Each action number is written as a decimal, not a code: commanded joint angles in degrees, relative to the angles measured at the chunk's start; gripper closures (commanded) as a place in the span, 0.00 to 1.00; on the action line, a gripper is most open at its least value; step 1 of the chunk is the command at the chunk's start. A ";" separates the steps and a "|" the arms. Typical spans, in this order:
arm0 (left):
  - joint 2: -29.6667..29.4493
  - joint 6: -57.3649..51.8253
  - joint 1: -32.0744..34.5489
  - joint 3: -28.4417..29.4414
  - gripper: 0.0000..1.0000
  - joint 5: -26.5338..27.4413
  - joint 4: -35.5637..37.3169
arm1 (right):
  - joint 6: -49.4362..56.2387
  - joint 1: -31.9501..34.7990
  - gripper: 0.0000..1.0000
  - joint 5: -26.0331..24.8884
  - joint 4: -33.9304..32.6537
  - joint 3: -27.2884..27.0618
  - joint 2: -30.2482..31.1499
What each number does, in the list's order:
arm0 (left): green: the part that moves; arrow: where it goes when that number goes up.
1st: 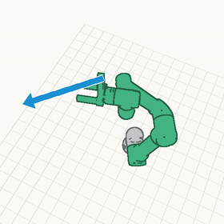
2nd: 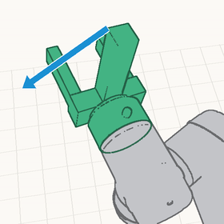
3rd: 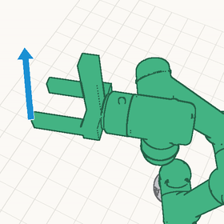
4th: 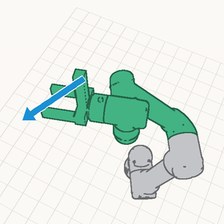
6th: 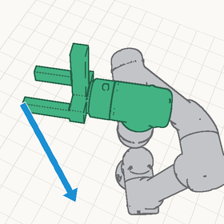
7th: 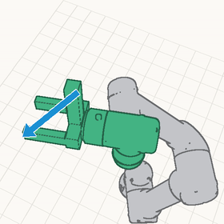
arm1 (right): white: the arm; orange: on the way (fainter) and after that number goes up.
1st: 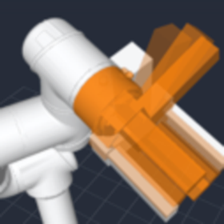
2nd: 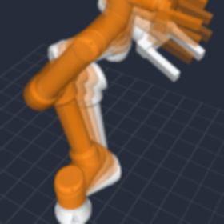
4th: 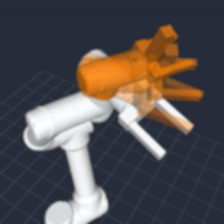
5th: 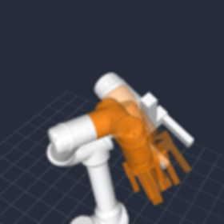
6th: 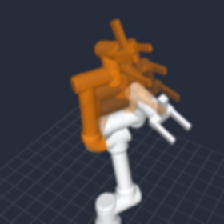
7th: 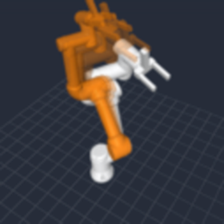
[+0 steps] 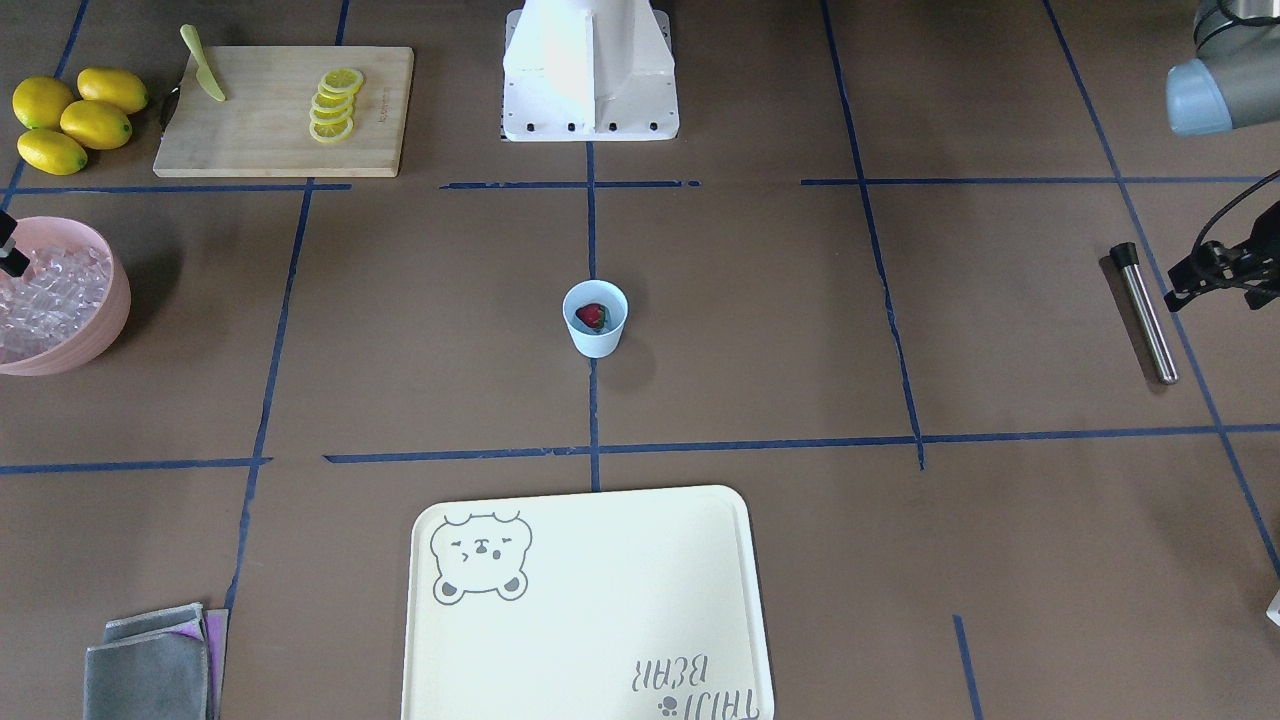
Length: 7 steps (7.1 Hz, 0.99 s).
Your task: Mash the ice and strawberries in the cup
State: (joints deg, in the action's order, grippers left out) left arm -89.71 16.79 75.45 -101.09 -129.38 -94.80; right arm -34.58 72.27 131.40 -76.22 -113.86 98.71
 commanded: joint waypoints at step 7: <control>0.24 -17.76 11.92 5.21 0.00 -12.66 8.93 | 30.45 12.46 0.00 1.93 -16.68 2.15 4.22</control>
State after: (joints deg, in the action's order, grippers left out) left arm -89.34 -1.04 87.44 -95.50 -142.51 -85.87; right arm -4.65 84.41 132.59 -91.66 -111.90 103.54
